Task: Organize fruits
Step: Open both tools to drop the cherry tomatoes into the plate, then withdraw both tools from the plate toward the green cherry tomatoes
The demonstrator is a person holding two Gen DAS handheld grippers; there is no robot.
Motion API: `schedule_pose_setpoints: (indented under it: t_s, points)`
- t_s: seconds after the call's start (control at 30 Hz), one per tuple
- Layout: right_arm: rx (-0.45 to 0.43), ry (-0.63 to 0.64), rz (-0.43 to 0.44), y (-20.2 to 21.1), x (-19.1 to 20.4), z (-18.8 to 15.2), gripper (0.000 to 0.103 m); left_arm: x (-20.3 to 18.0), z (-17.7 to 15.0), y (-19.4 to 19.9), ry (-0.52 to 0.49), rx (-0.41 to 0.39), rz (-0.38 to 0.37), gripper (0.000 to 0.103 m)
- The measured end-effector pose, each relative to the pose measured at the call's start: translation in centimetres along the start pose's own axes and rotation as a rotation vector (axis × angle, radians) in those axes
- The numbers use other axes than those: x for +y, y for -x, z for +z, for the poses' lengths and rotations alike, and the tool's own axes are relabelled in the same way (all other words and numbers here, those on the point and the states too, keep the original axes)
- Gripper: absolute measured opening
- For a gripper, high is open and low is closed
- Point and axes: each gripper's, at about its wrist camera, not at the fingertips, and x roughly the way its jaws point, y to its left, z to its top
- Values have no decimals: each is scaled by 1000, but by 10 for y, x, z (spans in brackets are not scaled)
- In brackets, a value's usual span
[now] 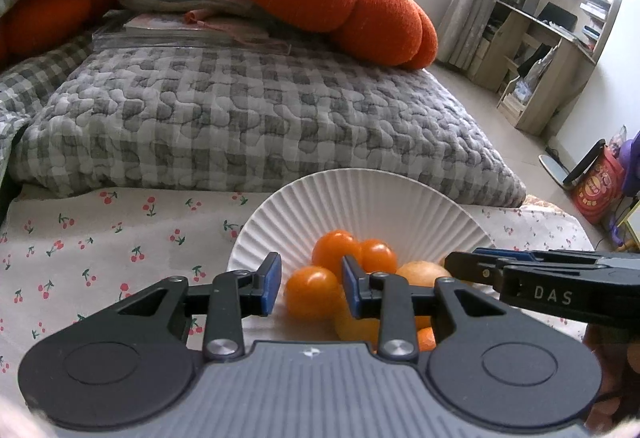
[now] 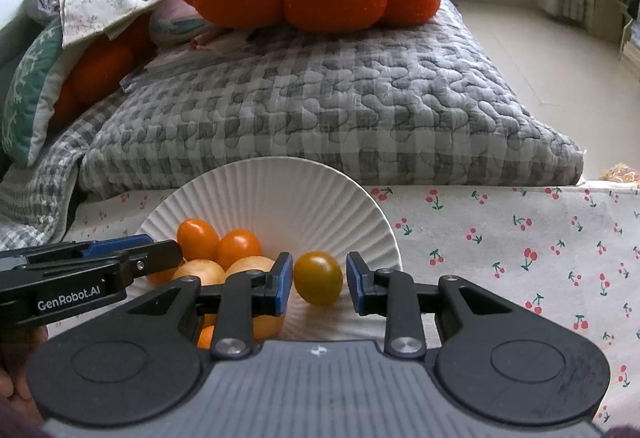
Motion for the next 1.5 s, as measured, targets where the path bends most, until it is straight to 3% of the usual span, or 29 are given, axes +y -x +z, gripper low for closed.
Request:
schedule_pose_setpoints:
  t_s: [0.53,0.87,1.03,1.27,1.5]
  points:
    - [-41,24,-10,21,7,-1,28,5,2,24,-15,-30,23,24]
    - [-44,97,-6,48,28,-9,29,-1,-2,52,-82,-43,92,25]
    - [-43,162,-33,55,45,-16,29,-6,-8,66,-135,-46,167,38]
    - [-54,258,-90,69,66,-27,33,-8,-17,90,-182,-38,230,46]
    - [-51,303,-75,95,83,-46,37,-11,-30,115,-182,-45,249,57]
